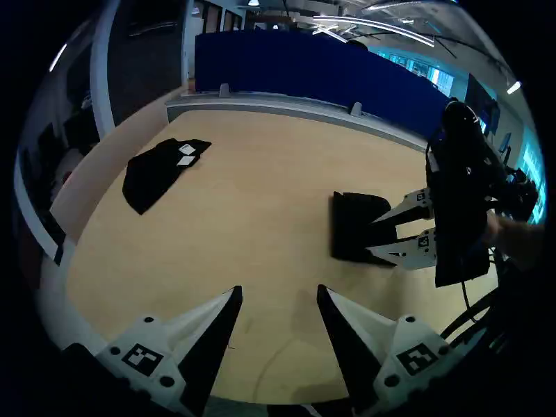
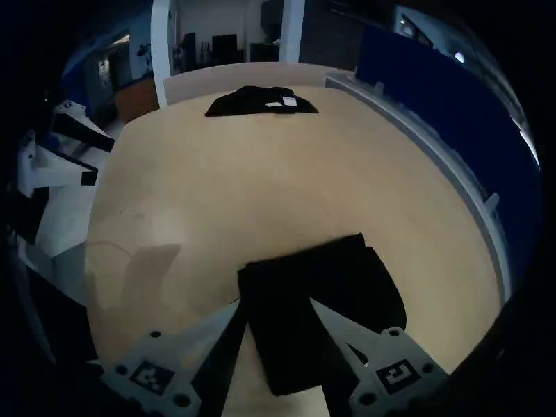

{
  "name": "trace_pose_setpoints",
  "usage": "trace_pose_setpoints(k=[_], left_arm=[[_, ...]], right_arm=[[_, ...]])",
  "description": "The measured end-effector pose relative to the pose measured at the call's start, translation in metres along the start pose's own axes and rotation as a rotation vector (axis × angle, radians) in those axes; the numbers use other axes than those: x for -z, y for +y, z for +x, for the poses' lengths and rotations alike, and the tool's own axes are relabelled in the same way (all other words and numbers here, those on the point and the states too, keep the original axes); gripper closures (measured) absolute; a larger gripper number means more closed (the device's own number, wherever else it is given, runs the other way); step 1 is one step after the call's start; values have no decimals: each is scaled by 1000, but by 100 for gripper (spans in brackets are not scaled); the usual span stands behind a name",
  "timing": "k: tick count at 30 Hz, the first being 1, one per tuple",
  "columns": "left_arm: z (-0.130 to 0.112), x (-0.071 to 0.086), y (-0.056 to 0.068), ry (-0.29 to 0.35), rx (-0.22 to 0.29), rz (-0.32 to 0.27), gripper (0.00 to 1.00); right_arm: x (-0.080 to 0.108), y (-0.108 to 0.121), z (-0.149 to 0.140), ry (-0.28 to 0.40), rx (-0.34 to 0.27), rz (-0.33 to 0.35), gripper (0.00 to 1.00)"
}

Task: Fold towel

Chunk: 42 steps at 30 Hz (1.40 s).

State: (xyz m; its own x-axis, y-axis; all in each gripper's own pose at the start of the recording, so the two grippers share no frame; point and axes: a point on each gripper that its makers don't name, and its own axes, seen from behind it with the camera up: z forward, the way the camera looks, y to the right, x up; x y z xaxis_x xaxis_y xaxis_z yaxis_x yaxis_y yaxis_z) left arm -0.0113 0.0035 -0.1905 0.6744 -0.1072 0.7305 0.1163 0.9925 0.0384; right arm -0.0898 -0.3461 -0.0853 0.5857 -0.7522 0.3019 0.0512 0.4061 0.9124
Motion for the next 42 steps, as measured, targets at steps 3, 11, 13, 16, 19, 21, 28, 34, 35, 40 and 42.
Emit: trace_pose_setpoints(k=[3, 11, 13, 16, 19, 21, 28, 34, 35, 40, 42], left_arm=[[0, 0, 1, 1, -1, -2, 21], [1, 0, 3, 3, -3, -8, 21], [1, -1, 3, 2, -4, -8, 21], [1, -1, 4, 2, -5, -10, 21], [2, -1, 5, 3, -5, -12, 21], [2, -1, 5, 4, -4, -13, 21], [4, 1, 6, 6, 0, -17, 21], [2, 1, 6, 5, 2, -18, 21], [2, 1, 6, 5, 2, -18, 21], [-2, -1, 5, 2, 2, -17, 21], [-3, -2, 4, 1, 1, -17, 21]], right_arm=[[6, -1, -10, -10, -15, -11, 42], [20, 2, -41, -33, -85, -51, 42], [23, 3, -48, -38, -105, -60, 42], [29, 4, -57, -45, -129, -74, 42], [34, 4, -66, -56, -149, -85, 42], [35, 4, -71, -63, -160, -88, 42], [36, 3, -83, -80, -175, -93, 42], [33, -1, -92, -97, -191, -92, 42], [32, -1, -94, -100, -194, -92, 42], [28, -5, -100, -107, -215, -87, 47], [27, -6, -101, -107, -222, -86, 52]])
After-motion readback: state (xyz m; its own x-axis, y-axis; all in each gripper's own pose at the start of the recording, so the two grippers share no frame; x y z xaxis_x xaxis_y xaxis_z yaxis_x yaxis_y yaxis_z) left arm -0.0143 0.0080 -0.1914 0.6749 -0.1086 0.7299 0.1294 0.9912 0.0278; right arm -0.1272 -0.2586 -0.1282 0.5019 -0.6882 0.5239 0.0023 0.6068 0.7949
